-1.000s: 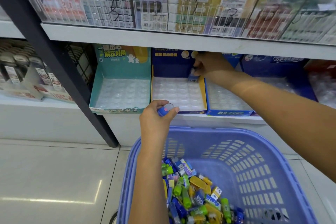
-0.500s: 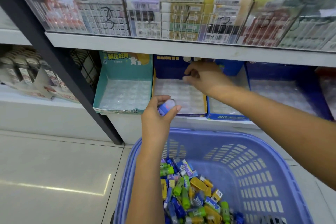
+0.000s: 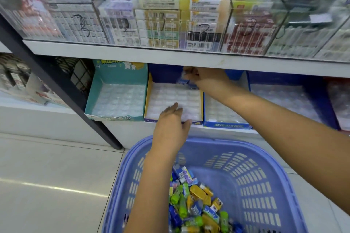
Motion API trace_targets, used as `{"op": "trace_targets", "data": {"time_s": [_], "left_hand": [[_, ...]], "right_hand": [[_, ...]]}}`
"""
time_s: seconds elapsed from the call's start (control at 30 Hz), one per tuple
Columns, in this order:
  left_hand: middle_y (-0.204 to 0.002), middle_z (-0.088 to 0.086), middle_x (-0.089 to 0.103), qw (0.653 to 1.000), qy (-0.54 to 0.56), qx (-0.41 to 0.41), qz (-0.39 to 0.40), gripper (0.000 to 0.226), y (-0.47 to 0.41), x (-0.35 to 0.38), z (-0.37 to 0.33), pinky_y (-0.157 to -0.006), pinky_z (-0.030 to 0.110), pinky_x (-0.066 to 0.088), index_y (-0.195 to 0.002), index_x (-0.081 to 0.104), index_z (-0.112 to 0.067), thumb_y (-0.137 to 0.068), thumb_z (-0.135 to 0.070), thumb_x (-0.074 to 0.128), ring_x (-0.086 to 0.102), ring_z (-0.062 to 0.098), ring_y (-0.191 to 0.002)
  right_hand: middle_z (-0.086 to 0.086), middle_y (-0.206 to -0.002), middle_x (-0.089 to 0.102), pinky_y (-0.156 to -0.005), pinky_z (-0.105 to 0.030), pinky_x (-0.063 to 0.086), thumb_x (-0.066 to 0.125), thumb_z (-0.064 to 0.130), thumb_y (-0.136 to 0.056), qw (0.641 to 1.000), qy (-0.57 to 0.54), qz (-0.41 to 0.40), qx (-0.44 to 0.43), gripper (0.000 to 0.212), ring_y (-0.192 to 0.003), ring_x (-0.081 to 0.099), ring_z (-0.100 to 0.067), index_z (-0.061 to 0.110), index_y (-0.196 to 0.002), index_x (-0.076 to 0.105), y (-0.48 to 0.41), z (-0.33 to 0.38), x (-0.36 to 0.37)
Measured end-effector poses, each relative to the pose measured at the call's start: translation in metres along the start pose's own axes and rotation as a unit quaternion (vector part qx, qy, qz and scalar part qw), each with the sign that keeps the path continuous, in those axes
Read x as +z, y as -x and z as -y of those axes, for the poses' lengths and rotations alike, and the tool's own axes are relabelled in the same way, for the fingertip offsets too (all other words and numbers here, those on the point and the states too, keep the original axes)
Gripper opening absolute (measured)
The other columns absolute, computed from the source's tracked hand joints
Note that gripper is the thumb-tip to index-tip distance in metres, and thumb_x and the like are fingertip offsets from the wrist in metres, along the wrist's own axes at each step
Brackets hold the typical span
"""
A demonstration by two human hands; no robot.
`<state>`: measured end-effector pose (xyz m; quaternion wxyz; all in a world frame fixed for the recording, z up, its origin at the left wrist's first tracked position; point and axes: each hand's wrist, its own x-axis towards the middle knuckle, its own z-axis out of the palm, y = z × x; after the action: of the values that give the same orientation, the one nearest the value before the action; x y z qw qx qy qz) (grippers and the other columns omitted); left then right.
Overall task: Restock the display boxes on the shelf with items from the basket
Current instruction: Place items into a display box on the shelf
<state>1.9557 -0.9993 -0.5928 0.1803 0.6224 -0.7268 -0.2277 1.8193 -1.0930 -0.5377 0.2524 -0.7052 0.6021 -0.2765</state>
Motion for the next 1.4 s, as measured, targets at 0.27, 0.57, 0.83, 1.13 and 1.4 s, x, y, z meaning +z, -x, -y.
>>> {"op": "trace_targets", "data": {"time_s": [0.27, 0.57, 0.83, 1.13, 1.4], "left_hand": [[-0.156, -0.002, 0.025, 1.000, -0.019, -0.005, 0.021, 0.055, -0.001, 0.000, 0.001, -0.111, 0.032, 0.030, -0.143, 0.040, -0.013, -0.096, -0.038, 0.050, 0.024, 0.016, -0.143], [-0.156, 0.002, 0.027, 0.999, -0.032, -0.003, 0.023, 0.052, -0.001, -0.001, 0.001, -0.111, 0.033, 0.031, -0.142, 0.041, -0.010, -0.097, -0.035, 0.049, 0.025, 0.019, -0.143], [-0.084, 0.004, 0.061, 0.994, 0.045, 0.073, -0.067, 0.021, 0.050, 0.042, 0.003, -0.061, 0.034, 0.043, -0.088, 0.060, -0.013, -0.095, -0.028, 0.047, 0.057, 0.021, -0.074], [-0.129, 0.017, 0.052, 0.914, -0.129, 0.035, 0.382, 0.032, 0.103, 0.147, 0.041, -0.094, 0.042, 0.044, -0.125, 0.052, -0.004, -0.097, -0.018, 0.045, 0.051, 0.031, -0.115], [-0.125, 0.016, 0.053, 0.912, -0.147, -0.014, 0.382, 0.038, 0.111, 0.180, 0.056, -0.091, 0.038, 0.046, -0.122, 0.052, -0.005, -0.090, -0.023, 0.061, 0.053, 0.031, -0.113]], "right_hand": [[-0.009, -0.115, 0.062, -0.091, -0.030, 0.043, 0.056, 0.013, -0.090, 0.993, 0.095, 0.074, -0.013, 0.021, -0.107, 0.056, -0.023, 0.004, -0.108, 0.061, -0.023, -0.005, 0.012], [-0.020, -0.118, 0.061, -0.094, -0.037, 0.046, 0.052, 0.006, -0.090, 0.988, 0.123, 0.090, 0.020, 0.026, -0.108, 0.057, -0.032, -0.005, -0.111, 0.061, -0.025, 0.008, 0.015], [0.000, -0.082, 0.058, -0.071, -0.026, 0.037, 0.064, 0.019, -0.084, 0.984, 0.147, 0.085, -0.049, 0.013, -0.092, 0.059, -0.024, 0.011, -0.094, 0.068, 0.090, -0.010, 0.011], [-0.006, -0.100, 0.066, -0.077, -0.026, 0.038, 0.062, 0.018, -0.085, 0.948, 0.184, 0.253, 0.065, 0.019, -0.100, 0.058, -0.024, 0.010, -0.103, 0.063, 0.173, -0.059, 0.048], [-0.018, -0.089, 0.050, -0.087, -0.036, 0.039, 0.046, 0.011, -0.097, 0.741, 0.275, 0.533, 0.302, 0.022, -0.084, 0.045, -0.024, -0.003, -0.084, 0.057, 0.253, -0.152, 0.113]]}}
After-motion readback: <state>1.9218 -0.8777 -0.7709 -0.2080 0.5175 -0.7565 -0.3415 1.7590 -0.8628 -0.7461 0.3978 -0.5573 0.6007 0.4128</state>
